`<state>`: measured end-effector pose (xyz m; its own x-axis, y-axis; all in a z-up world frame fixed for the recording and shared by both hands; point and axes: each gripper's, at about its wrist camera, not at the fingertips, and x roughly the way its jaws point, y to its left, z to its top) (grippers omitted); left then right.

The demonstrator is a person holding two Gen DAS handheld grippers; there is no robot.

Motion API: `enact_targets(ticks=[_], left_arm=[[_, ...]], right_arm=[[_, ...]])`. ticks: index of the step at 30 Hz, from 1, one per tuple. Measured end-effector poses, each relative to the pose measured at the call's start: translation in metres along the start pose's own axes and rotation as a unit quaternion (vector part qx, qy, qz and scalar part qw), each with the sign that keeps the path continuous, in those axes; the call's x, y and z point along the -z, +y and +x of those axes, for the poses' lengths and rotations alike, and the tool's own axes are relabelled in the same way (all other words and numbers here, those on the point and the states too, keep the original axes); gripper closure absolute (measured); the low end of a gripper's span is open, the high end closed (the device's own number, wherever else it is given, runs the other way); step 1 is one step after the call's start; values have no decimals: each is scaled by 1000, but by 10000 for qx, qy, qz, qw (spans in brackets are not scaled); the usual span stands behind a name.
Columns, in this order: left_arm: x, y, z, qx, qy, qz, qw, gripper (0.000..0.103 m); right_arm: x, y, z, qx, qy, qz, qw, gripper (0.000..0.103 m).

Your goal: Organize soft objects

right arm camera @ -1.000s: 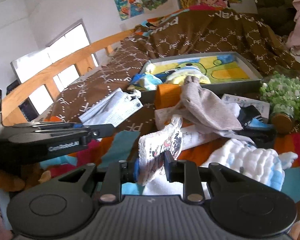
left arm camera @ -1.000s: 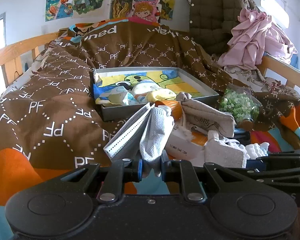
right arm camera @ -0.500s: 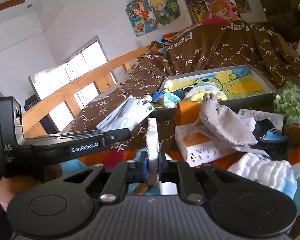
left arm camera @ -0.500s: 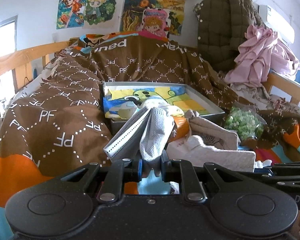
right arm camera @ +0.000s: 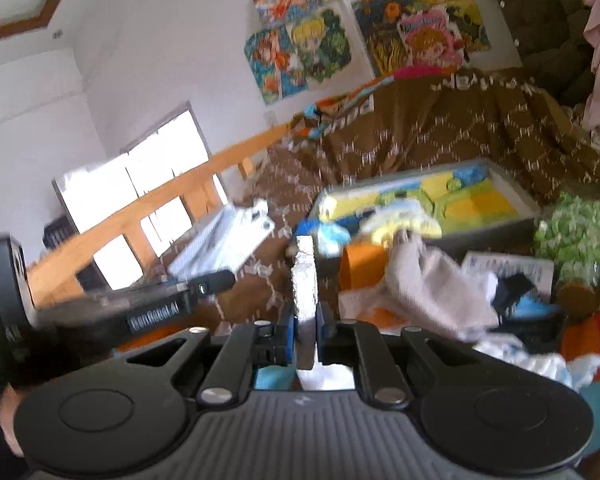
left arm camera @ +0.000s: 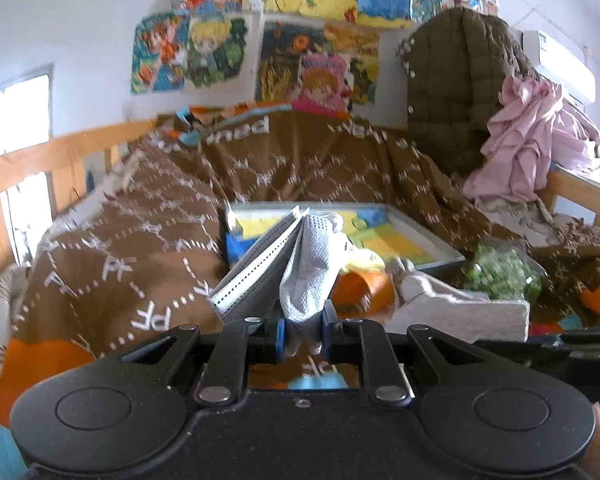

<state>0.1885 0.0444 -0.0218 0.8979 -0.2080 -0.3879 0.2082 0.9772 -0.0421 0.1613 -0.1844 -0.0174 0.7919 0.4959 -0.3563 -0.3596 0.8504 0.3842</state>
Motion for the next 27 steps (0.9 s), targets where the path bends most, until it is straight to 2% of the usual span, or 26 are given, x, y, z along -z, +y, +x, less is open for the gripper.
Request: enact_targets(ticks=[6, 10, 18, 23, 27], left_arm=[[-7, 2, 6, -231, -244, -253, 9991, 85], [-10, 6, 13, -351, -368, -184, 9985, 85], [-29, 17, 63, -383, -749, -77, 9964, 85], [-37, 25, 107, -178, -598, -388, 9973, 85], [-35, 28, 134, -18, -422, -357, 9985, 85]], right_arm=[[-40, 11, 4, -290, -399, -899, 9947, 91], [-54, 14, 27, -232, -519, -1292, 9900, 91], [-66, -10, 76, 63, -564, -952, 9938, 91], [-74, -25, 104, 134, -577, -1026, 9930, 91], [-82, -32, 124, 157, -580, -985, 9933, 91]])
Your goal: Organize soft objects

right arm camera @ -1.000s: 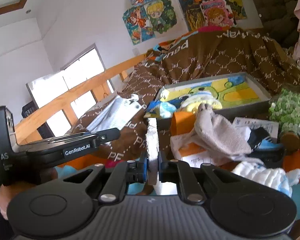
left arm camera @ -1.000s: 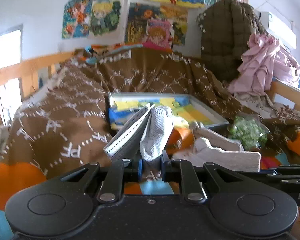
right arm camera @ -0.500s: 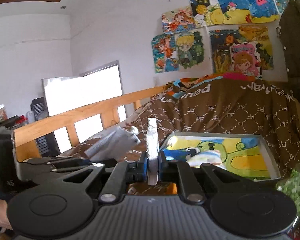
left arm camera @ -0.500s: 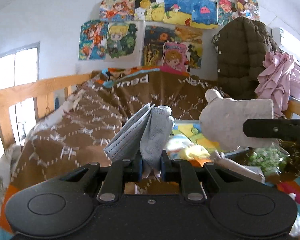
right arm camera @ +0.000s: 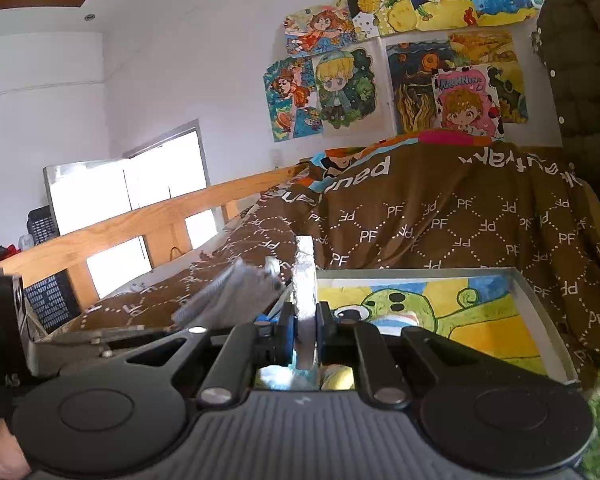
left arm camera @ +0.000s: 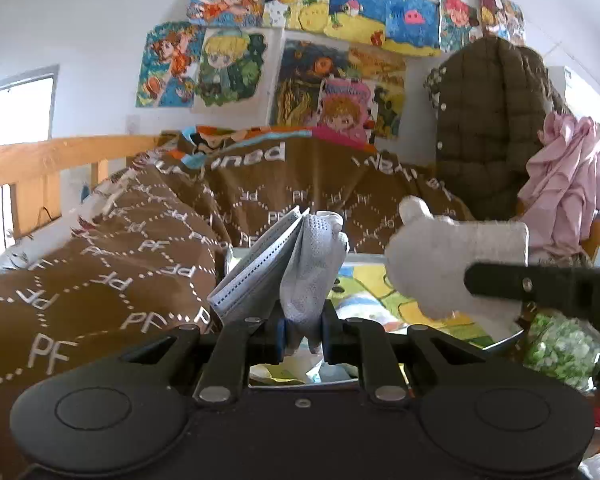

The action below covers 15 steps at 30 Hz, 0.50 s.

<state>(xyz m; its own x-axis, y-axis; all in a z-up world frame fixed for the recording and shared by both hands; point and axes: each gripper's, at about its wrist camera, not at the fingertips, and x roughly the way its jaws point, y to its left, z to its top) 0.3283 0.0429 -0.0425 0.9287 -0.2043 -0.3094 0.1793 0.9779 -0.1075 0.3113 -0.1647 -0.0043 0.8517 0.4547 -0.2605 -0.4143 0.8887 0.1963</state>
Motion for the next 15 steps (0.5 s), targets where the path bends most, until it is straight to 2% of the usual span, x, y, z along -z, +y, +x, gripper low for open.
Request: enact_targets(ticks=[3, 7, 10, 15], left_arm=[[0, 5, 14, 15, 146, -85, 9999, 85], [-5, 5, 30, -367, 145, -16, 9992, 85], [-10, 7, 41, -429, 131, -138, 9989, 85], [-11, 7, 61, -223, 545, -200, 9981, 85]], right_arm=[[-5, -5, 15, 56, 14, 95, 9999, 91], [-8, -13, 35, 212, 152, 344, 9991, 91], [-7, -20, 49, 221, 339, 503, 9979, 91], [1, -31, 62, 360, 529, 794, 9948, 91]])
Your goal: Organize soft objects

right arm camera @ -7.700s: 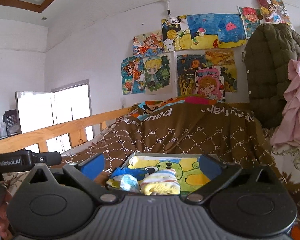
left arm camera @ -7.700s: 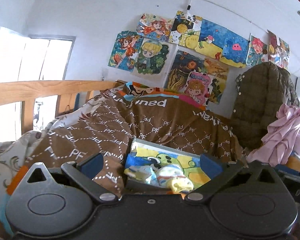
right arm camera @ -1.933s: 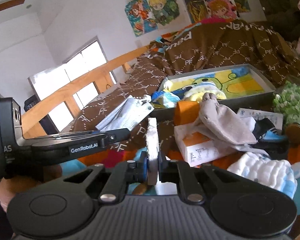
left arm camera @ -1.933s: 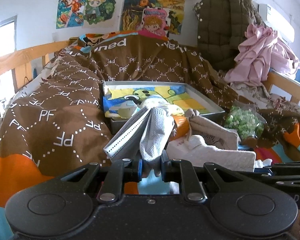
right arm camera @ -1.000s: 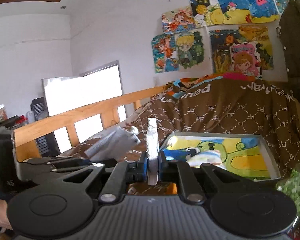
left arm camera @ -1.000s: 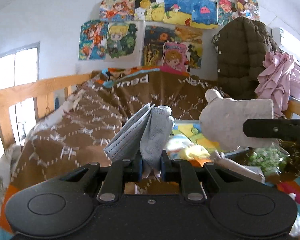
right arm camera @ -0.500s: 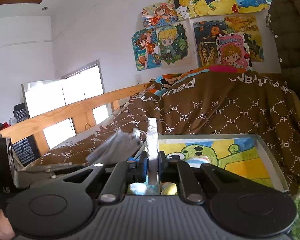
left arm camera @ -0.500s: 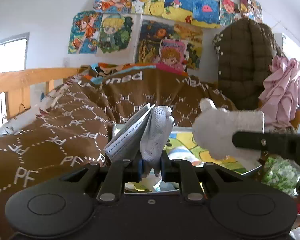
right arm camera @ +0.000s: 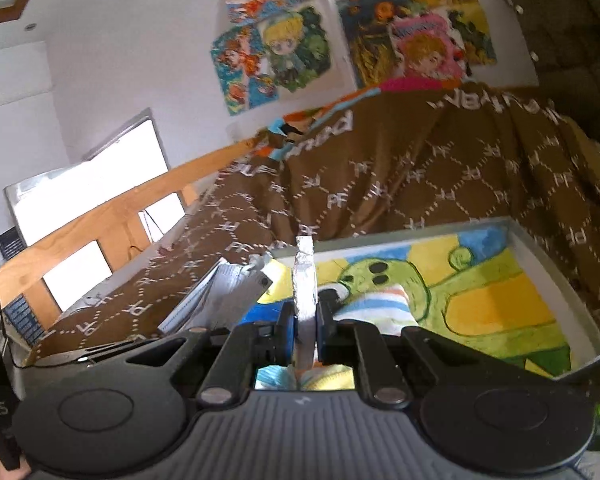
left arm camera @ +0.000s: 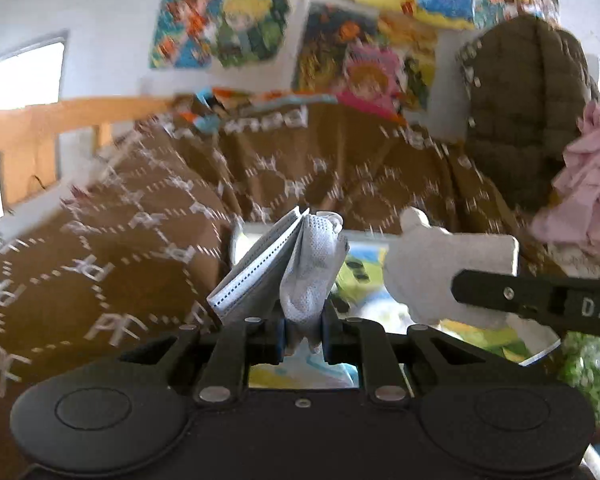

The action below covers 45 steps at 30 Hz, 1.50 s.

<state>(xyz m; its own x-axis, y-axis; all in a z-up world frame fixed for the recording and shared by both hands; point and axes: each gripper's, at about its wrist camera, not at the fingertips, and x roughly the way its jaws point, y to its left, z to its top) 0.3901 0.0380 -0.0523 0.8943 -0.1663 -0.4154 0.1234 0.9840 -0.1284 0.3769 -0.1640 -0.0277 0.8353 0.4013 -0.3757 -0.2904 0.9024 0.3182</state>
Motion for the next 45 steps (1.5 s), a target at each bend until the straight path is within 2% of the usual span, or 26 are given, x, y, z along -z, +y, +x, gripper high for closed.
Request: enact_targets(ticks=[3, 11, 18, 21, 22, 27, 32, 34, 37, 45], left_arm=[[2, 2, 8, 71, 126, 90, 9999, 85], [2, 10, 13, 233, 311, -94, 9992, 85], [3, 9, 19, 290, 329, 31, 9990, 84], [4, 9, 20, 307, 333, 32, 9990, 79], [4, 9, 20, 315, 342, 15, 9989, 75], [8, 9, 23, 359, 348, -91, 9987, 72], [9, 8, 23, 428, 325, -101, 9985, 62], [10, 7, 23, 434, 322, -110, 9985, 57], [10, 8, 21, 473, 307, -200, 9982, 51], [13, 7, 12, 572, 228, -416, 9972, 33]], right_arm=[[2, -3, 6, 75, 110, 115, 9998, 91], [5, -4, 15, 144, 326, 214, 9991, 91], [4, -3, 20, 270, 417, 228, 9985, 91], [5, -4, 22, 325, 446, 232, 9982, 89], [5, -5, 22, 360, 453, 231, 9981, 88], [6, -11, 24, 489, 505, 300, 9971, 84], [5, -15, 23, 581, 540, 351, 9962, 82], [3, -17, 22, 612, 552, 379, 9959, 74], [0, -21, 19, 639, 538, 429, 9956, 68], [-5, -31, 12, 613, 517, 580, 9951, 56]])
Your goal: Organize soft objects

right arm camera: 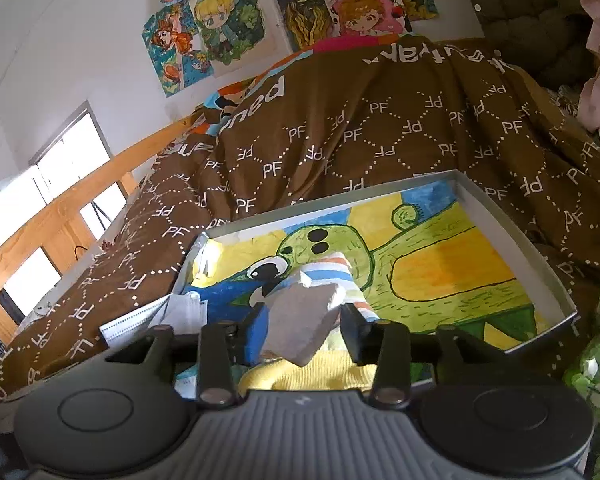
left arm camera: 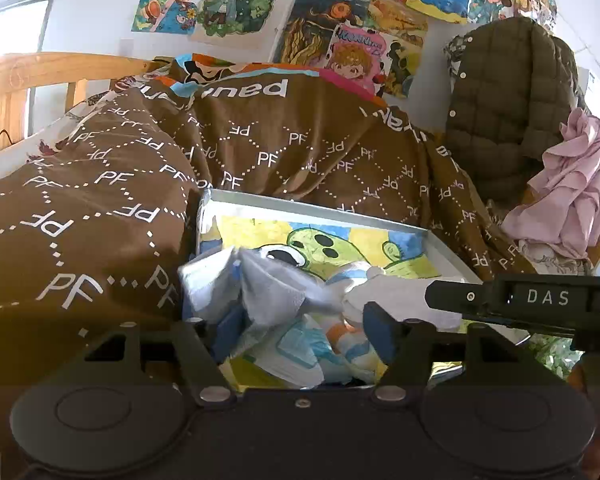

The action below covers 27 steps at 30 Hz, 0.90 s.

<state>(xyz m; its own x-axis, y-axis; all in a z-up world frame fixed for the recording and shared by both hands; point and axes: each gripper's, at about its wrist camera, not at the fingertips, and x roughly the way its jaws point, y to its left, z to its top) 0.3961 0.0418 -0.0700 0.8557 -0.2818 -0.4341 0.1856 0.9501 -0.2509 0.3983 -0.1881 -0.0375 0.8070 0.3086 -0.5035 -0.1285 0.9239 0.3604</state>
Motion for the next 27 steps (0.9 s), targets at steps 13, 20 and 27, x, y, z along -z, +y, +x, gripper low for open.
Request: enact_targets(ticks=[13, 20, 27], left_arm=[[-7, -19, -34, -111, -314, 69, 9994, 15], [-25, -32, -75, -186, -690, -101, 9974, 4], [-32, -52, -121, -431, -1057, -277, 9931, 1]], right_arm=[[-11, -15, -46, 127, -517, -142, 9985, 24], [-20, -17, -89, 131, -1052, -368, 9937, 12], [-11, -16, -136, 188, -1434, -560, 9879, 1]])
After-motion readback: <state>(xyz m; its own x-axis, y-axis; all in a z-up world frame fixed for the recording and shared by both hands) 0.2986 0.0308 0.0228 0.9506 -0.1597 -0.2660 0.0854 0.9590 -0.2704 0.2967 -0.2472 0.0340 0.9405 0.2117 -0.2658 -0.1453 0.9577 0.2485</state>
